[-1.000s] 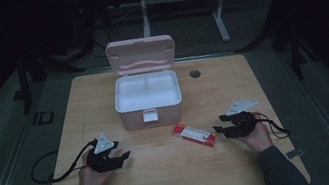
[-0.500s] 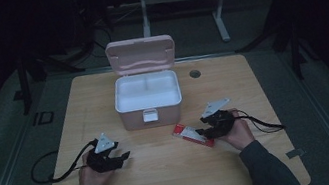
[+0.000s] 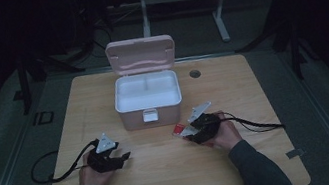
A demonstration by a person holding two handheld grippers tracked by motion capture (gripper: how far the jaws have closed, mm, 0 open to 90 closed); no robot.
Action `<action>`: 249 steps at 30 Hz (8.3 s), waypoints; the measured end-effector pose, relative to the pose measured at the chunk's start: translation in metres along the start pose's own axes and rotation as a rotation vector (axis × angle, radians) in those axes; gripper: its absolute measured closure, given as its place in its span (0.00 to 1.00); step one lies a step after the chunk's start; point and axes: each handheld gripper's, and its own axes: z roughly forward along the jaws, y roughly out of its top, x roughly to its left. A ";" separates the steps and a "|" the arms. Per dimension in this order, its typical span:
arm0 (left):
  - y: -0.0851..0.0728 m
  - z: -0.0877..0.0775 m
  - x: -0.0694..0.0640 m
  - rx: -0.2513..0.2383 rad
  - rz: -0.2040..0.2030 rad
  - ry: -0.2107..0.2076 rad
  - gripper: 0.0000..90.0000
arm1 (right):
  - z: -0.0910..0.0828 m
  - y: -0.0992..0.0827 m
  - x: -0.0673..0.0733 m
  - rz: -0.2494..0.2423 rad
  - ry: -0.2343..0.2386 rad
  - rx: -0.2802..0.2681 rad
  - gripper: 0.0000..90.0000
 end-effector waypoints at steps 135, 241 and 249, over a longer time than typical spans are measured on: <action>0.132 0.006 0.045 -0.090 -0.179 -0.008 0.43 | -0.052 0.060 -0.068 0.215 -0.006 -0.230 0.48; 0.052 -0.014 -0.029 -0.109 0.008 -0.035 0.42 | -0.079 0.146 -0.043 -0.243 0.017 0.028 0.58; 0.052 -0.010 -0.032 -0.102 0.008 -0.052 0.42 | -0.061 0.154 -0.038 -0.297 0.040 0.147 0.57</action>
